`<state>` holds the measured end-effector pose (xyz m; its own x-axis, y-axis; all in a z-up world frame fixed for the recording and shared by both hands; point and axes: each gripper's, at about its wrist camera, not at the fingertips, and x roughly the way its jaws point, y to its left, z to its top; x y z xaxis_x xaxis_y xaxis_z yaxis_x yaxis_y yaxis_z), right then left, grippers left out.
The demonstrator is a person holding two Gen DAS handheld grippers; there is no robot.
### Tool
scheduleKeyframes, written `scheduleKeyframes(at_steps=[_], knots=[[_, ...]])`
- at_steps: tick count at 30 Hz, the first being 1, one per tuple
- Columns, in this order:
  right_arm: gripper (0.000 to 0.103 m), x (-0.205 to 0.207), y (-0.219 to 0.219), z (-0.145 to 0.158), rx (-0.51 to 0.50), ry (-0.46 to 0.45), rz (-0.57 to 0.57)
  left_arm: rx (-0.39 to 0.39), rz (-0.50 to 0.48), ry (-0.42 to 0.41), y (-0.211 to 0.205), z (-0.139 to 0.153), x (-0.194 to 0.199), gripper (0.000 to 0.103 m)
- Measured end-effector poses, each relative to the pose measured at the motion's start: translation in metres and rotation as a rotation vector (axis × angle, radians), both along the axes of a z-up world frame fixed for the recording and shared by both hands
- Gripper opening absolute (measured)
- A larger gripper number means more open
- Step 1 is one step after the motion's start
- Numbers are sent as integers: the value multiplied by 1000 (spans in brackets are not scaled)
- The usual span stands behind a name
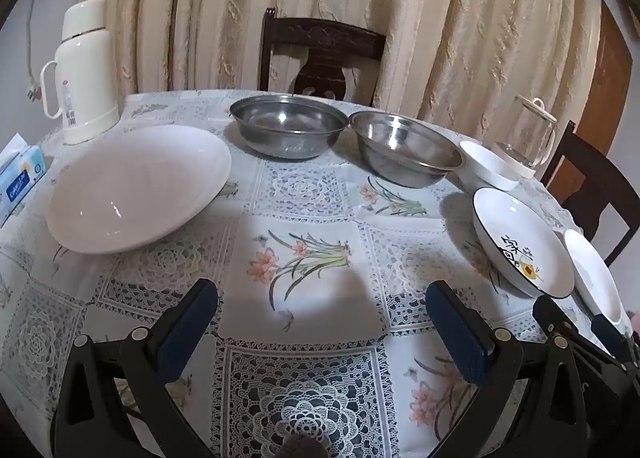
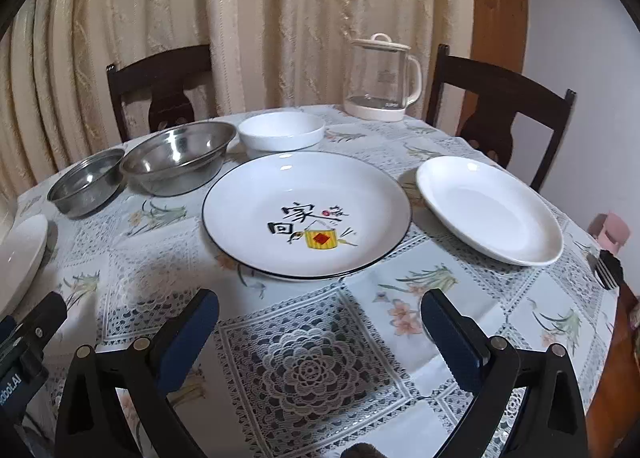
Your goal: Organize plates and bowls
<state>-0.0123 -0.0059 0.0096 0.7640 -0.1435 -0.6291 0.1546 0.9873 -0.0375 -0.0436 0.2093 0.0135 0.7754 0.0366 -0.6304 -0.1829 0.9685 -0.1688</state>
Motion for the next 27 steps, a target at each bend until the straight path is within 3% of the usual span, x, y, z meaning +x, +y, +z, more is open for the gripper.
scheduleKeyframes(at_steps=[8,17,27], knots=[[103,-19,3,13,-42,-116,-42,14,-12,-45,-4,5,-6,103],[103,-28,8,26,-186,-249,-81,58,-7,-108,-11,13,-16,103],[103,-40,-5,30,-80,-328,-18,154,11,-209,-26,23,-34,103]])
